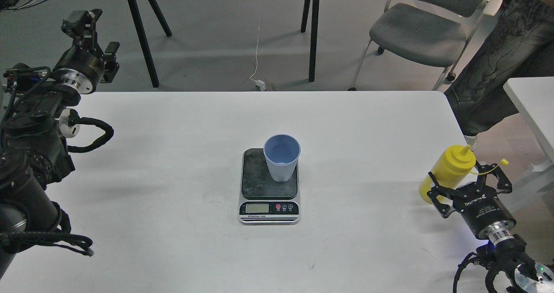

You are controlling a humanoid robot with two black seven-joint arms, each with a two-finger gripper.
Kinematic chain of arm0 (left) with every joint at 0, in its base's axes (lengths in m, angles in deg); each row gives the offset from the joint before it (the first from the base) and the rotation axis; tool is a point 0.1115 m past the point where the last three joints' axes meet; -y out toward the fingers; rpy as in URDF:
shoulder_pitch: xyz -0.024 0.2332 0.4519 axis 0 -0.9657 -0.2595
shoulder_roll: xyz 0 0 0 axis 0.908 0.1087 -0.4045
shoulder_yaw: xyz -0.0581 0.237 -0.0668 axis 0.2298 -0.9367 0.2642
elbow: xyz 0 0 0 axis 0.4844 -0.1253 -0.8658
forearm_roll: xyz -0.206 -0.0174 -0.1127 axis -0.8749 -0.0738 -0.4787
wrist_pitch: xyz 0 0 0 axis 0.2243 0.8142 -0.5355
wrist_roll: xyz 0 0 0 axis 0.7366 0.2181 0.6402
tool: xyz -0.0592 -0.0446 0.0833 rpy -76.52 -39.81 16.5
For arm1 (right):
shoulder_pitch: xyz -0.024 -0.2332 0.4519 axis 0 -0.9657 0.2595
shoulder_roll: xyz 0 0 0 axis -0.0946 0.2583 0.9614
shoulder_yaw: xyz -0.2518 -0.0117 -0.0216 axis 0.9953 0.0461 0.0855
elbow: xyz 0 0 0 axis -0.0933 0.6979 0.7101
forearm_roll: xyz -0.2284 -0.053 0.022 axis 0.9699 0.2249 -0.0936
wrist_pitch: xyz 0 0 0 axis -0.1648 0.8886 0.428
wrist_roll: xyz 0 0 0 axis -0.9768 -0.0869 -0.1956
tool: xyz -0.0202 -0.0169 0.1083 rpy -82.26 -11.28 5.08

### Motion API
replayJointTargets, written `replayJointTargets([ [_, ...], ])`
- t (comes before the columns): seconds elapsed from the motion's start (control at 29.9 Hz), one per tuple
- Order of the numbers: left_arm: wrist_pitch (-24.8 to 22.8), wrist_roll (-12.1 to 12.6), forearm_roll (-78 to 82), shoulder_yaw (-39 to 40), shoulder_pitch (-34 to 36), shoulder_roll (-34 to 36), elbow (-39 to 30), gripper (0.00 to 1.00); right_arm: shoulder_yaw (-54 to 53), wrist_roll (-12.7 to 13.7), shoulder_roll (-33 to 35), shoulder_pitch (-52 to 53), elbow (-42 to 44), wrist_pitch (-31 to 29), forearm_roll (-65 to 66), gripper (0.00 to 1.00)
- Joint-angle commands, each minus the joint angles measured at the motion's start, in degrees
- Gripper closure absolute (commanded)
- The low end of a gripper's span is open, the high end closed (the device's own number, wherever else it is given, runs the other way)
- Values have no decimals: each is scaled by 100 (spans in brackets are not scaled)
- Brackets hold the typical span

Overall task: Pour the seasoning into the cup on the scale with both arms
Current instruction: 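Move the right gripper to the yellow bottle and close around it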

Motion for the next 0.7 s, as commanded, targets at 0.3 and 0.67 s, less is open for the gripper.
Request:
replayJointTargets([
  [0.3,0,0,12,-9,-28,-13,0,13,3,-154,-92,-43,45,0,264,4],
  [0.67,0,0,12,0,-63,-13,0,13,-84,-672,-101,-175,27,0,694,27],
])
